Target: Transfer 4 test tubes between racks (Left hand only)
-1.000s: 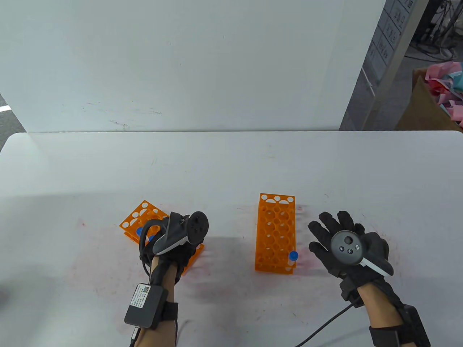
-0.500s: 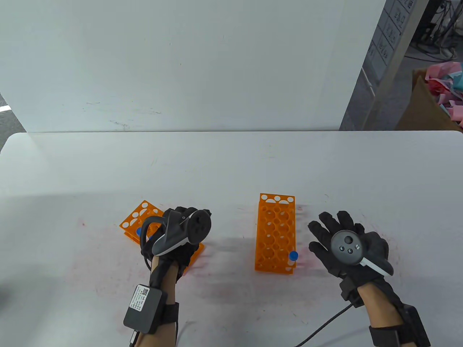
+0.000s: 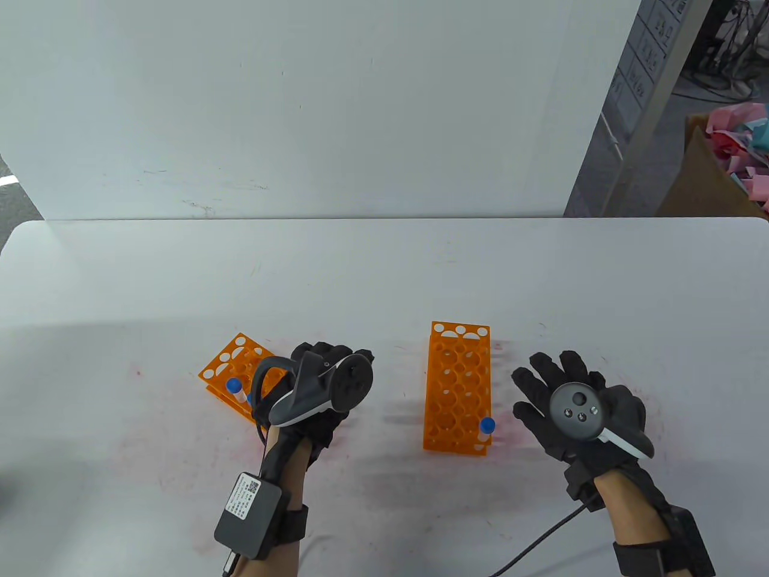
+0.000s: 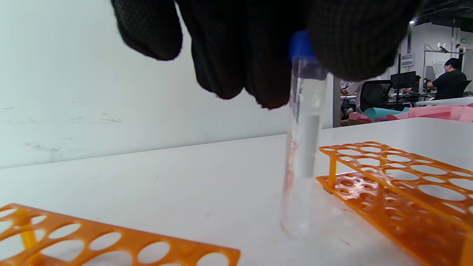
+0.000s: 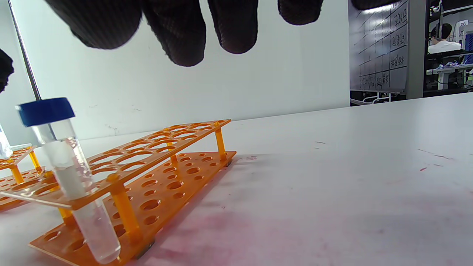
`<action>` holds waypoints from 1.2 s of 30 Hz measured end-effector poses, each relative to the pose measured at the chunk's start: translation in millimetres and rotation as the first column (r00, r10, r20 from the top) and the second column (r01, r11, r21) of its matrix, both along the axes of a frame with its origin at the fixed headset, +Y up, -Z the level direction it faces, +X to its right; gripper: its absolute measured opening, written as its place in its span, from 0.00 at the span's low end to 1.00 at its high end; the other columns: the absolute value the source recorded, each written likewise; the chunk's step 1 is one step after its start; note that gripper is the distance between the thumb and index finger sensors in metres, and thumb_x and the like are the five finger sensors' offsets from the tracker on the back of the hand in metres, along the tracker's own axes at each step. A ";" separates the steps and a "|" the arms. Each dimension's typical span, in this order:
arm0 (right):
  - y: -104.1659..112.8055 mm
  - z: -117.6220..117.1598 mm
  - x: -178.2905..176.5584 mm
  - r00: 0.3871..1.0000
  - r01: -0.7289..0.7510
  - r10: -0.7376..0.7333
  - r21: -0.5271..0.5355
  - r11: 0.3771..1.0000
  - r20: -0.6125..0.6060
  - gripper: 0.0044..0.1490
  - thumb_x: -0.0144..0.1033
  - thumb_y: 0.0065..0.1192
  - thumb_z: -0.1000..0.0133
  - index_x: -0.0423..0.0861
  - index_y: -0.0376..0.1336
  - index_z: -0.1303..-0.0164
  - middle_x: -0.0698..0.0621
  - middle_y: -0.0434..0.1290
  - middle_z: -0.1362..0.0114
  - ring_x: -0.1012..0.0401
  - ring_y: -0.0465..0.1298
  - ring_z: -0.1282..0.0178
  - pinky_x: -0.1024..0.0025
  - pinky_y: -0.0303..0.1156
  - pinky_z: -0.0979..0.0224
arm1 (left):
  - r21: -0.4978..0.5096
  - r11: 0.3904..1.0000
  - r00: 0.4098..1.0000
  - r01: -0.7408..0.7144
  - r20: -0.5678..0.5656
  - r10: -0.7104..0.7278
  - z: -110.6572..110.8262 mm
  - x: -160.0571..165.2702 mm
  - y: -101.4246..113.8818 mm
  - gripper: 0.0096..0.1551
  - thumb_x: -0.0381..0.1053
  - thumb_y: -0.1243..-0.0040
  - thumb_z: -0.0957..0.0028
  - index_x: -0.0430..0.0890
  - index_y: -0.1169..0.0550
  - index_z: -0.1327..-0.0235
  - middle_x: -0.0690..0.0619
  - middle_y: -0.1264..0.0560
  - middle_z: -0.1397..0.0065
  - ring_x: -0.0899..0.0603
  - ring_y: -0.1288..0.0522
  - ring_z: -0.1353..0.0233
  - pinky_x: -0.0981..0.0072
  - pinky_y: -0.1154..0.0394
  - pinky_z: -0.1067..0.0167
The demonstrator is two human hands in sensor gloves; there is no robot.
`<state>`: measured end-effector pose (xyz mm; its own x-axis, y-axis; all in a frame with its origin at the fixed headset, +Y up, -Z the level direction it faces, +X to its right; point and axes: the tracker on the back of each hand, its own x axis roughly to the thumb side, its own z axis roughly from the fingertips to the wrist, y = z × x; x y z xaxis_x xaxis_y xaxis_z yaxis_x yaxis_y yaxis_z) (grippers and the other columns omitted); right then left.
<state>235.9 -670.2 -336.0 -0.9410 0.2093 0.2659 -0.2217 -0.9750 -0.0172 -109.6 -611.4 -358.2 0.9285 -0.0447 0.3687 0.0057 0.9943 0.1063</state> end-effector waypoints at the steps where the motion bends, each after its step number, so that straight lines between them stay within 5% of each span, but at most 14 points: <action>1: 0.0 -0.1 -0.1 1.000 0.000 0.000 0.000 1.000 0.000 0.38 0.58 0.47 0.41 0.54 0.54 0.20 0.44 0.50 0.11 0.33 0.44 0.17 0.23 0.46 0.27 | -0.009 1.000 1.000 -0.009 0.011 0.009 0.1 2.5 0.1 0.30 0.59 0.36 0.52 0.59 0.25 0.34 0.56 0.18 0.34 0.43 0.21 0.30 0.39 0.28 0.30; 8: -0.2 -0.2 -0.1 1.000 -0.003 0.003 -0.008 1.000 -0.001 0.38 0.58 0.47 0.41 0.54 0.54 0.20 0.44 0.50 0.11 0.33 0.44 0.17 0.23 0.46 0.27 | -0.014 0.999 0.992 -0.052 0.113 0.053 5.2 27.4 -1.9 0.30 0.59 0.36 0.52 0.59 0.24 0.34 0.56 0.18 0.34 0.43 0.20 0.31 0.39 0.28 0.31; 12: -0.8 -0.3 -0.5 1.000 -0.011 0.011 -0.009 1.000 -0.002 0.38 0.58 0.47 0.41 0.54 0.54 0.20 0.44 0.50 0.11 0.33 0.45 0.17 0.23 0.46 0.27 | 0.114 0.993 0.995 0.009 0.102 -0.020 13.7 47.9 -7.2 0.30 0.61 0.37 0.53 0.58 0.24 0.35 0.56 0.17 0.36 0.43 0.19 0.33 0.40 0.27 0.32; 23: -1.3 -0.5 -0.2 1.000 -0.014 0.014 -0.019 1.000 -0.001 0.38 0.58 0.47 0.41 0.54 0.54 0.20 0.44 0.50 0.11 0.33 0.45 0.17 0.23 0.46 0.27 | 0.171 0.985 0.971 -0.037 0.239 -0.006 30.0 82.7 -15.5 0.30 0.61 0.38 0.53 0.58 0.23 0.35 0.56 0.16 0.38 0.44 0.19 0.34 0.41 0.26 0.32; 36: -0.7 -0.9 0.4 1.000 -0.003 0.003 -0.020 1.000 0.001 0.38 0.58 0.47 0.41 0.54 0.54 0.20 0.44 0.50 0.11 0.33 0.45 0.17 0.23 0.46 0.27 | 0.058 0.981 0.934 -0.187 0.319 0.160 31.0 94.9 -28.5 0.30 0.61 0.38 0.52 0.59 0.25 0.34 0.56 0.17 0.37 0.44 0.20 0.33 0.40 0.27 0.32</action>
<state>236.3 -670.9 -336.9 -0.9421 0.2116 0.2603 -0.2186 -0.9758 0.0024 -14.7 -639.9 -327.3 0.7640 0.0626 0.6422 -0.2133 0.9638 0.1598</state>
